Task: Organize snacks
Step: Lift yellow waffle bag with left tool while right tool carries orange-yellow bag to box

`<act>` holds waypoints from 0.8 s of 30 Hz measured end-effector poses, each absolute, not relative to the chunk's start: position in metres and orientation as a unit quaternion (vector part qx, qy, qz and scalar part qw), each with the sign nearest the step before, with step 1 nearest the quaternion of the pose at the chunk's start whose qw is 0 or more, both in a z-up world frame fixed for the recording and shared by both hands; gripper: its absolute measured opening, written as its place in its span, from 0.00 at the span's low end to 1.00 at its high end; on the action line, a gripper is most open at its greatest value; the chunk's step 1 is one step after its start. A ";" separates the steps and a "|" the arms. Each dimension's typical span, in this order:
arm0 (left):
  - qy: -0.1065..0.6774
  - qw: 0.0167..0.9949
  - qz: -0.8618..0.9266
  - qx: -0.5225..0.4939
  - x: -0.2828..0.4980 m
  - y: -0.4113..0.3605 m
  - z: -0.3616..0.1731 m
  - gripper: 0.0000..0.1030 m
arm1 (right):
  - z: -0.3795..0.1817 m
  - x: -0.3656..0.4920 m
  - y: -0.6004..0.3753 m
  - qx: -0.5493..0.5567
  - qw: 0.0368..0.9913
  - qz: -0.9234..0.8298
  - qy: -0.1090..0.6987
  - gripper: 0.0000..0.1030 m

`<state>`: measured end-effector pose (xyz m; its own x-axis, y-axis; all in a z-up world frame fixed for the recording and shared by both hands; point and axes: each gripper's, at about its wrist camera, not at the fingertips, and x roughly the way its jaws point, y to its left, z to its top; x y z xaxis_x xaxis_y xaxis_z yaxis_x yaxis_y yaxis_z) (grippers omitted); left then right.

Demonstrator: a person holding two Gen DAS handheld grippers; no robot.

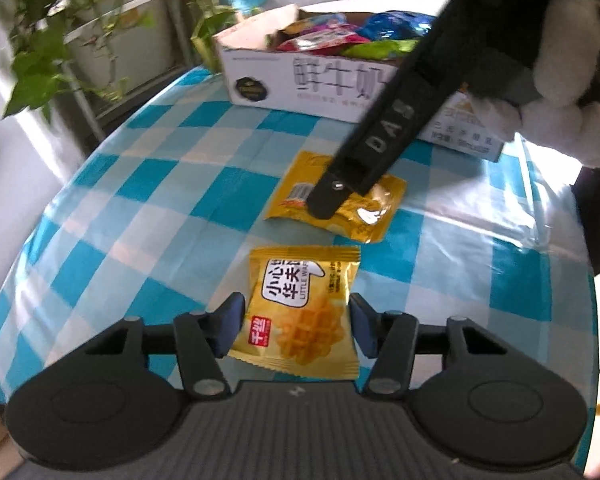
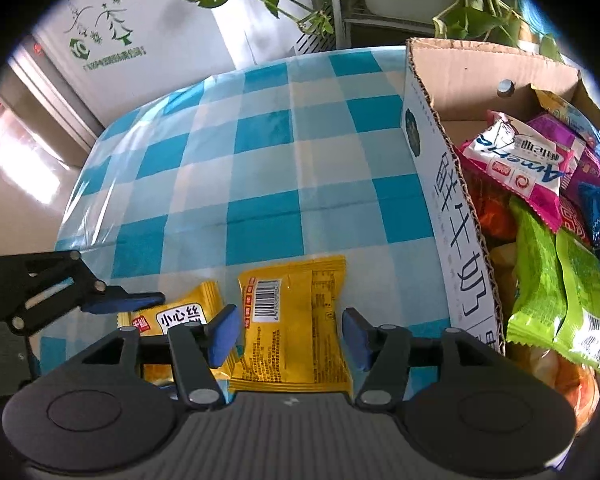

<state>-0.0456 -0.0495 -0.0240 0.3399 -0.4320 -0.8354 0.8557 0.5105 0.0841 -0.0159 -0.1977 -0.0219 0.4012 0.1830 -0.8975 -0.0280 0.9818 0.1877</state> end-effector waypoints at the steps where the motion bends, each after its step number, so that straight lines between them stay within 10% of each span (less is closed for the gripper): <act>1: 0.402 0.779 -0.402 0.265 -0.045 -0.047 -0.023 0.53 | -0.022 -0.016 -0.196 0.064 0.835 0.063 0.543 0.62; 16: 0.428 0.824 -0.310 0.204 -0.042 -0.031 -0.027 0.67 | -0.031 -0.017 -0.185 0.020 0.832 0.061 0.551 0.62; 24: 0.436 0.830 -0.310 0.157 -0.046 -0.027 -0.026 0.50 | -0.032 -0.022 -0.171 -0.034 0.838 0.067 0.541 0.55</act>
<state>-0.0460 -0.0273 -0.0264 0.4273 -0.3786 -0.8210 0.6522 0.7580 -0.0101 -0.0218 -0.1706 -0.0322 0.4053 0.0752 -0.9111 -0.1483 0.9888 0.0156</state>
